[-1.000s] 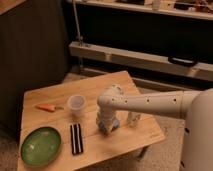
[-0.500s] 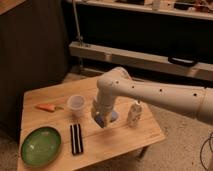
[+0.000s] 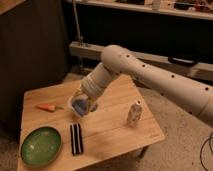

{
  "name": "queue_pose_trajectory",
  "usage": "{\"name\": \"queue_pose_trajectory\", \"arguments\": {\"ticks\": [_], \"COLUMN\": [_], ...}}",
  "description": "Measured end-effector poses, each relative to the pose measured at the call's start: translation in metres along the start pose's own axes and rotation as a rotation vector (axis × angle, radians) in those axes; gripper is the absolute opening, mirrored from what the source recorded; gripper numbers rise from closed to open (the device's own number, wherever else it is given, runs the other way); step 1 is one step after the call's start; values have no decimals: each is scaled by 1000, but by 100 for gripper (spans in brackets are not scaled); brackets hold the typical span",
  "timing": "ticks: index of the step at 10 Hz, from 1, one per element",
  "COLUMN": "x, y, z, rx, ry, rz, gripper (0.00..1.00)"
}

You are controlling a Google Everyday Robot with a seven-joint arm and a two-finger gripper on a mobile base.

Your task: Place the white sponge in the ceramic cup

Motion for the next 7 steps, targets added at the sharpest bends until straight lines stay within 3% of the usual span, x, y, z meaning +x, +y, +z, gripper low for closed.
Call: {"name": "queue_pose_trajectory", "arguments": {"ticks": [2, 3, 5, 7], "x": [-13, -16, -9, 18], "y": [-15, -22, -33, -42], "z": [19, 27, 36, 34], "rx": [55, 64, 75, 80], "ry": [-79, -83, -52, -24], "rz": [-6, -9, 6, 49], "gripper": [0, 0, 0, 0]}}
